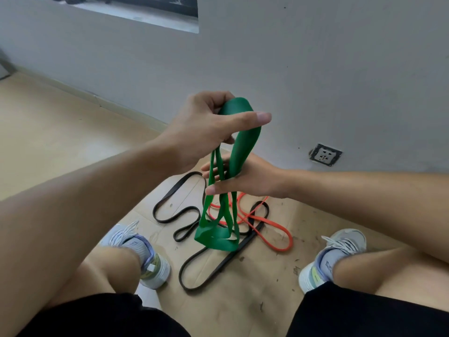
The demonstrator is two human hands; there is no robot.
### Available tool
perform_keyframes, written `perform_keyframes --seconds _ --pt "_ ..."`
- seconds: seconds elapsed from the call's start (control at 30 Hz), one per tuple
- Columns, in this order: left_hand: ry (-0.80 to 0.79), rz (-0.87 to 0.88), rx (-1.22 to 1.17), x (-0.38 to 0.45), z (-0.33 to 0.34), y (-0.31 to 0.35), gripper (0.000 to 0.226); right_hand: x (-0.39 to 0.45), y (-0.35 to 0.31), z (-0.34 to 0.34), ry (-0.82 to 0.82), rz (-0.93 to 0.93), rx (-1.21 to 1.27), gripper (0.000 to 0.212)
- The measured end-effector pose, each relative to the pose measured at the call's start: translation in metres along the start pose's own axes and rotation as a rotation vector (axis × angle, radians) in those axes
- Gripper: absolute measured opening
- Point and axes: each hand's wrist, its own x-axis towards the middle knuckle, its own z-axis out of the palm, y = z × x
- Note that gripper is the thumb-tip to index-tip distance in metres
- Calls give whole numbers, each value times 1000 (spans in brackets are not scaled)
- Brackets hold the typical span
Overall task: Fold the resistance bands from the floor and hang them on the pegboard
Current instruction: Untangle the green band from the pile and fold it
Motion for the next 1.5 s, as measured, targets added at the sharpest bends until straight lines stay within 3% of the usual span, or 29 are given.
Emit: perform_keyframes --seconds 0.13,0.27,0.4,0.67,0.87,1.07,1.33,1.5 --pt "-27 -4 142 -3 -2 -1 39 3 2 2 -42 -23 -40 69" --pt "-27 10 211 -3 -2 1 43 3 10 -1 -71 3 -18 37" --pt "-15 6 218 -2 -4 -1 54 4 16 -2 -89 40 80 44" --pt "-21 -37 156 -3 2 -2 48 7 15 4 -128 46 48 31" --pt "12 -23 345 -4 1 -1 56 8 12 6 -158 -25 -36 23" --pt "34 -25 433 -4 -2 0 58 6 21 4 -200 51 -88 65" --pt "29 -47 424 -4 0 -5 55 9 21 7 -229 67 -104 59" --pt "18 -108 258 -3 1 -8 53 11 15 8 -217 60 -30 34"
